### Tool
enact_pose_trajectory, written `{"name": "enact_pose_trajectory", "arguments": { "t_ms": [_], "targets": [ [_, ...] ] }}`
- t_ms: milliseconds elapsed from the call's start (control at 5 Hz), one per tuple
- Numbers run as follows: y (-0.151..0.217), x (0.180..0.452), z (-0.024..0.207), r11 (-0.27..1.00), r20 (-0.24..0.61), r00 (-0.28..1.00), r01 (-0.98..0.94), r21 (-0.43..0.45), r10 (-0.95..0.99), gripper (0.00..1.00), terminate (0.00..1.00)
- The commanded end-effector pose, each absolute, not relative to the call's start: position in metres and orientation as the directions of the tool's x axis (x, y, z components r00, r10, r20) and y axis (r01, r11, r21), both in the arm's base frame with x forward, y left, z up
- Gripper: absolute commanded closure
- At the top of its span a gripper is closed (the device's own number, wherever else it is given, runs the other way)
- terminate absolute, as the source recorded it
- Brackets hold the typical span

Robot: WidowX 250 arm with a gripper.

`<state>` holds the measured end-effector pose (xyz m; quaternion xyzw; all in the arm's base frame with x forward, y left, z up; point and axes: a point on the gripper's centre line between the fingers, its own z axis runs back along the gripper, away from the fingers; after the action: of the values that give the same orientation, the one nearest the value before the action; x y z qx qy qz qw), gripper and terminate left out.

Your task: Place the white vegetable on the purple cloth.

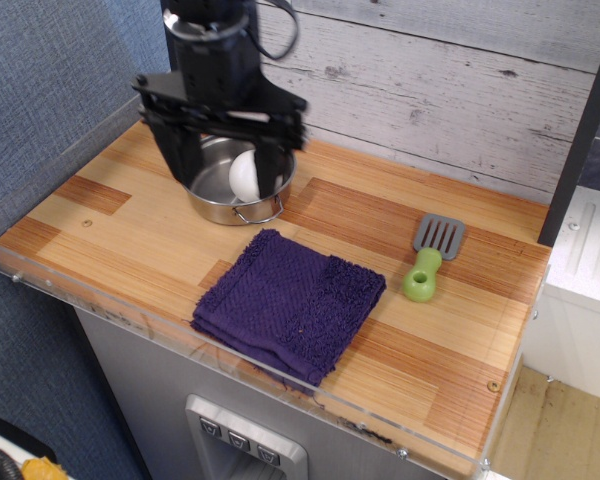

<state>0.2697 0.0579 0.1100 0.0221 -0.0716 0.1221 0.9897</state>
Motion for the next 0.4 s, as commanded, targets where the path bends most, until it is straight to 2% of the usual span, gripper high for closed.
{"name": "enact_pose_trajectory", "arguments": {
  "t_ms": [0, 200],
  "targets": [
    [0.107, 0.324, 0.1, 0.973, 0.193, 0.955, -0.231, 0.009, 0.225, 0.0, 0.0],
    [0.116, 0.341, 0.074, 0.977, 0.165, 0.964, -0.212, 0.004, 0.209, 0.0, 0.0]
  ]
}}
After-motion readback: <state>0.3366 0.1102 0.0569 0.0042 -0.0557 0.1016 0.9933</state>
